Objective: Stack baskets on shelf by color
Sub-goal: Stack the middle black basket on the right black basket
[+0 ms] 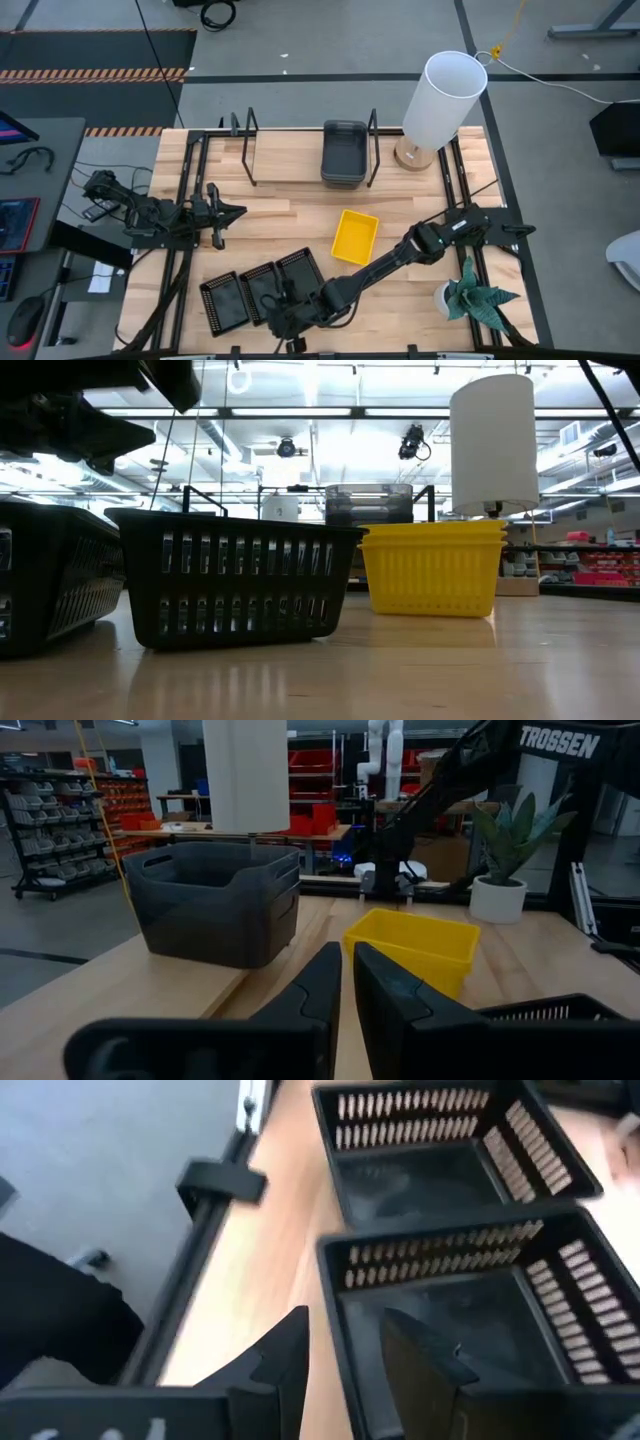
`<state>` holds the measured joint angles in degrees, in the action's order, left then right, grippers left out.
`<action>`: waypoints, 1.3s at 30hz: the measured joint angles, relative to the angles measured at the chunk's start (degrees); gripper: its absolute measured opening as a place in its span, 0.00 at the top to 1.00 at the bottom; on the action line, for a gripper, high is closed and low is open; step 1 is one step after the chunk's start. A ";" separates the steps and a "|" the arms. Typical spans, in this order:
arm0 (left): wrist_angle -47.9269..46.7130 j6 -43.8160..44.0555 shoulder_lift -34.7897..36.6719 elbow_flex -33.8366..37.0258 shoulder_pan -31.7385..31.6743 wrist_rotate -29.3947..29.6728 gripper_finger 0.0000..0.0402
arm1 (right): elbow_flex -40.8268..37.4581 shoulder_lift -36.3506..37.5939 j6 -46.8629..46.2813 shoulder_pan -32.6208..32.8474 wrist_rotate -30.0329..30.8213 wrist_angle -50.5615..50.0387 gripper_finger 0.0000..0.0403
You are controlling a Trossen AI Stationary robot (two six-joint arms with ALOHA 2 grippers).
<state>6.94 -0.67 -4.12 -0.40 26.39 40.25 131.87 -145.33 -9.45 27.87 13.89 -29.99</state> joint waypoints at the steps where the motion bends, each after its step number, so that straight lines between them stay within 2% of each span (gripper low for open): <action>1: 0.00 0.00 0.00 0.00 0.00 0.00 0.91 | -0.04 -0.01 0.05 0.01 0.19 -0.41 0.67; 8: 0.06 0.00 0.00 0.02 0.00 0.00 0.92 | -0.08 0.01 2.09 0.25 0.19 0.91 0.66; 17: 0.04 0.00 0.00 0.01 -0.01 0.00 0.90 | -9.14 0.01 2.12 0.25 -0.09 10.48 0.66; 22: 0.04 0.00 0.00 0.01 -0.02 0.00 0.90 | -11.58 0.03 2.14 0.31 0.24 10.47 0.67; 26: 0.04 0.00 0.00 0.01 0.00 0.00 0.92 | -11.82 0.03 2.18 0.27 0.15 9.59 0.73; 33: 0.04 0.01 0.00 0.01 0.00 0.00 0.92 | -11.80 0.03 4.15 0.08 -0.03 9.41 0.96; 39: 0.04 0.00 0.00 0.01 -0.01 0.00 0.90 | -9.37 0.35 4.64 0.08 0.50 8.30 0.97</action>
<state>6.98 -0.67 -4.12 -0.40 26.38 40.25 122.51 -144.98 -4.81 27.94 14.40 -21.69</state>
